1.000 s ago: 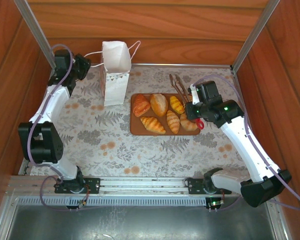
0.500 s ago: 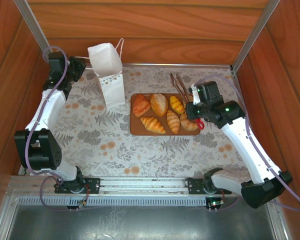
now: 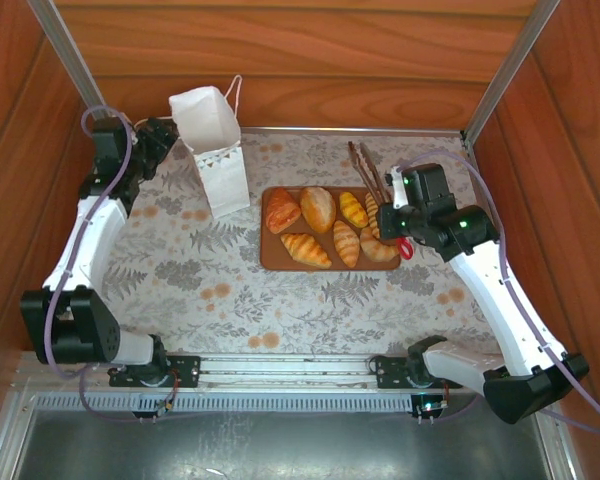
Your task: Take the fake bread out of the paper bag
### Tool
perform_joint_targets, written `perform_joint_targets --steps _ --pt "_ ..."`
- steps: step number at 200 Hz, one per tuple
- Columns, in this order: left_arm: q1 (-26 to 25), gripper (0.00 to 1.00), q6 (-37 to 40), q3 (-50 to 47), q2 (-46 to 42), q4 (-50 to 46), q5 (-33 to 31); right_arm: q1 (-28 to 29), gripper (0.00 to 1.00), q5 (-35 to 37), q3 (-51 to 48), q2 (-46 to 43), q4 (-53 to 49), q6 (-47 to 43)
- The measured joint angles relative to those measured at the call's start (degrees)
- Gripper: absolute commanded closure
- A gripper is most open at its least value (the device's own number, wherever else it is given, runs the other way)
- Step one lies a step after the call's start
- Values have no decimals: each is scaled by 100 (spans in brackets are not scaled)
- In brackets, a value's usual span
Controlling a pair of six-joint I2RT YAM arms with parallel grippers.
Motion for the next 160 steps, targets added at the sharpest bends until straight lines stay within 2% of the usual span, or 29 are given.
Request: perform_joint_targets --steps 50,90,130,160 --pt "11 0 446 -787 -743 -173 33 -243 71 -2 0 -85 0 -22" --pt "9 0 817 -1539 -1338 -149 444 -721 72 -55 -83 -140 50 -72" --pt "9 0 1182 -2190 -2070 -188 588 -1781 71 -627 -426 105 221 -94" --pt "11 0 1364 -2669 -2651 -232 398 -2756 70 -1008 -551 581 372 -157"
